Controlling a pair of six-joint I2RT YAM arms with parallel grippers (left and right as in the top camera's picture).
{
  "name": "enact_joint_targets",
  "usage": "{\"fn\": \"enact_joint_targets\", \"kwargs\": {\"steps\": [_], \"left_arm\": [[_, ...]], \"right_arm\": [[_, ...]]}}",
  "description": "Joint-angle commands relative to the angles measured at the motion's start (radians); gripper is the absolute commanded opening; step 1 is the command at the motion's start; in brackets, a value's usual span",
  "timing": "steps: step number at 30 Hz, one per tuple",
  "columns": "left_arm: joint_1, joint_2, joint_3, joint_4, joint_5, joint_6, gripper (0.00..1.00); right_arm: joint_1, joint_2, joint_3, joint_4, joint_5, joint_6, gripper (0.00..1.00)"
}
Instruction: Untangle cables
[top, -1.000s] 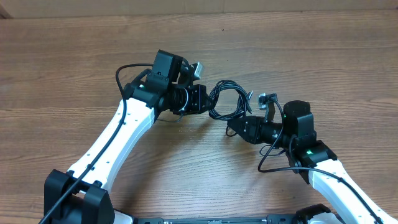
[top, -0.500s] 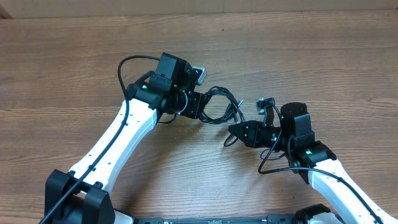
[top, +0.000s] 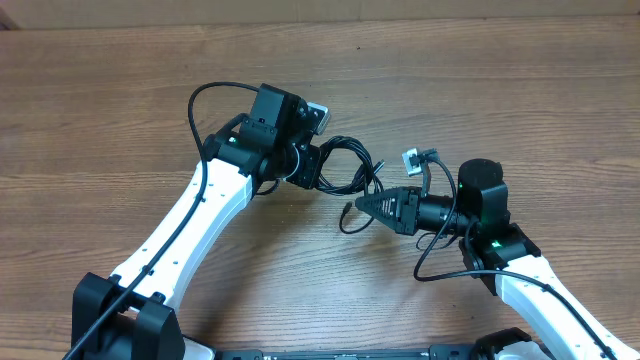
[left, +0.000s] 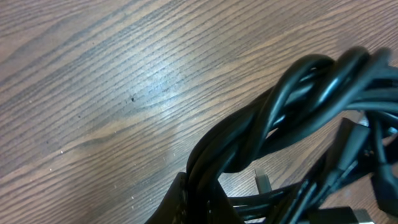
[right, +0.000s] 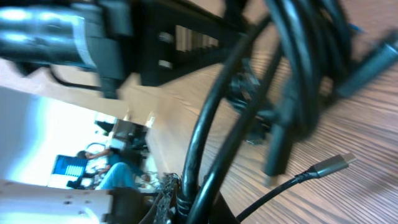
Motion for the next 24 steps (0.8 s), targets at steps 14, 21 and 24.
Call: {"fn": "enact_joint_targets", "kwargs": {"steps": [14, 21, 24], "left_arm": [[-0.060, -0.026, 0.018, 0.024, 0.193, 0.027, 0.05], [-0.148, -0.026, 0.018, 0.025, 0.194, 0.027, 0.04], [-0.161, -0.026, 0.018, 0.026, 0.224, 0.027, 0.04]], "right_arm": [[-0.002, -0.005, 0.018, 0.150, 0.233, 0.324, 0.04], [-0.002, -0.005, 0.018, 0.024, 0.390, 0.323, 0.04], [-0.002, -0.005, 0.018, -0.063, 0.483, 0.323, 0.04]]}}
